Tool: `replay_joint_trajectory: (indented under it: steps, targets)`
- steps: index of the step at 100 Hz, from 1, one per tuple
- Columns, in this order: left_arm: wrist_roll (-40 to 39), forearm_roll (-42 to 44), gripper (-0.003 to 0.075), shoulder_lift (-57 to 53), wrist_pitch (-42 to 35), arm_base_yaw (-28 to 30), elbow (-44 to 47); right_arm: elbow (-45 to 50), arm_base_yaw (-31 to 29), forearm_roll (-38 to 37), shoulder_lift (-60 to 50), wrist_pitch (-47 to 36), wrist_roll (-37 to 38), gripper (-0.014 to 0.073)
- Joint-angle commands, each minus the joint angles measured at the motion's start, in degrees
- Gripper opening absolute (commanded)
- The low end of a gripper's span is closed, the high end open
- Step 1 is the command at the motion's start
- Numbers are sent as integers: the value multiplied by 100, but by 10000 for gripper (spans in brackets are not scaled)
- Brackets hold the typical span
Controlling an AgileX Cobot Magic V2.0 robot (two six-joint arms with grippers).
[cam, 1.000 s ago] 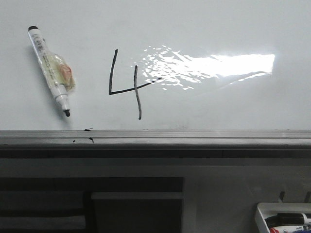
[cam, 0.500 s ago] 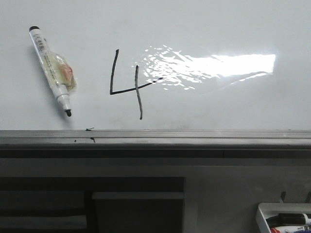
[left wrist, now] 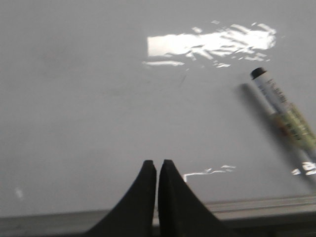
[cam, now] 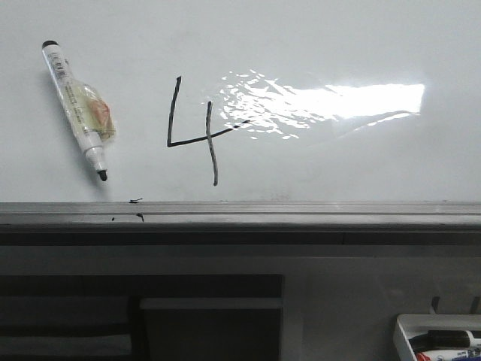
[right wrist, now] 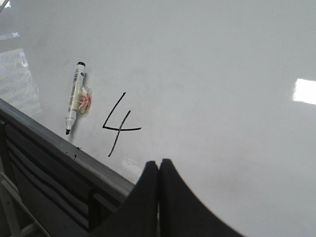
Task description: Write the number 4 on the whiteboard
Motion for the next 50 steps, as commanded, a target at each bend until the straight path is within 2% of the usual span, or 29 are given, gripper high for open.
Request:
replay_joint_trajectory:
  steps: [1, 27, 36, 50]
  targets:
    - [5, -113, -20, -254, -212, 336, 115, -156, -43, -60, 57, -469, -73, -62]
    - [5, 87, -20, -956, -641, 483, 1171, -156, -43, -60, 57, -469, -73, -62]
    - [5, 132, -20, -1096, -108, 483, 1158, -156, -43, -60, 57, -469, -73, -62]
    - [5, 192, -20, -1111, -71, 483, 1169, -156, -43, -60, 57, -469, -73, -62]
